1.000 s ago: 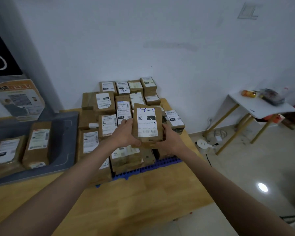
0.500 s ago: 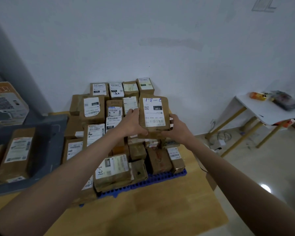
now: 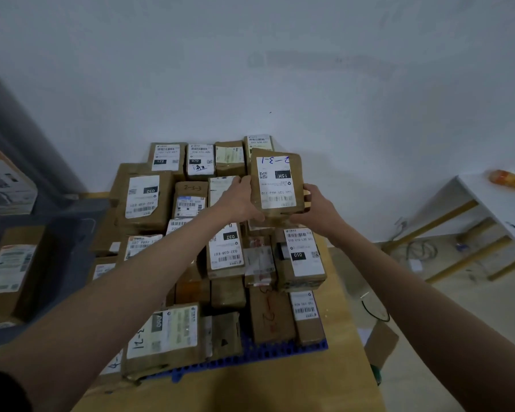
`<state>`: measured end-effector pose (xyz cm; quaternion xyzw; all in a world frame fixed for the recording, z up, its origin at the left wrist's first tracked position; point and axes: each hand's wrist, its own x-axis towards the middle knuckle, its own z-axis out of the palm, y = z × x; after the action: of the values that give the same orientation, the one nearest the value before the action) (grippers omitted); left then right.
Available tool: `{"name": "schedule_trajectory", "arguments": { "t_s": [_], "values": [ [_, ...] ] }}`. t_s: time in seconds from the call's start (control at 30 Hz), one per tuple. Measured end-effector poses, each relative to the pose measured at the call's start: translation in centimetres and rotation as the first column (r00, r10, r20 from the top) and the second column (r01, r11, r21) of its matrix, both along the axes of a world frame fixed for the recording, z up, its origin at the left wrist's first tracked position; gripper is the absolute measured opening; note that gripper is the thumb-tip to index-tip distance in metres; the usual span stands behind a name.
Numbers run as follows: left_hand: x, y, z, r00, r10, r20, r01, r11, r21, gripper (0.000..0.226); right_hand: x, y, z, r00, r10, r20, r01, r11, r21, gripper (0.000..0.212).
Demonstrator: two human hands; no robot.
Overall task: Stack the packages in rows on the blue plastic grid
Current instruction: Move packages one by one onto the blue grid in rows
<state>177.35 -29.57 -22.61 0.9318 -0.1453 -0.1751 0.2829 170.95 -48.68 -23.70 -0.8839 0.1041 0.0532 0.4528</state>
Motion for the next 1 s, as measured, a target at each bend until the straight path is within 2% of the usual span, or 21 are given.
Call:
{"name": "schedule_trajectory", "arguments": {
  "t_s": [0.47,0.67,0.83,1.0],
  "values": [
    [5.4,-2.1,-6.2,0.994,0.078,-0.077,-0.073,0.996,0.06,0.096,6.6,-2.0,-6.5,0.995,0.047,-0.083,-0.042,0.998,0.055,0.084],
    [5.6,-1.8,-7.5,0.993,0.079,-0.083,-0.064,0.983,0.169,0.085,7.3,-2.1,-8.3,0.954,0.172,-0.244,-0.18,0.984,-0.009,0.081],
    [5.3,-1.5,-7.3,0.994,0.077,-0.079,-0.061,0.979,0.195,0.09,7.3,-2.3,-8.0,0.968,0.121,-0.218,-0.128,0.992,-0.015,0.08],
    [4.4,-0.7,-6.0,0.997,0.054,-0.054,-0.041,0.975,0.219,0.083,6.8,-2.7,-6.3,0.975,0.115,-0.192,-0.127,0.991,-0.052,0.08]
  ]
}}
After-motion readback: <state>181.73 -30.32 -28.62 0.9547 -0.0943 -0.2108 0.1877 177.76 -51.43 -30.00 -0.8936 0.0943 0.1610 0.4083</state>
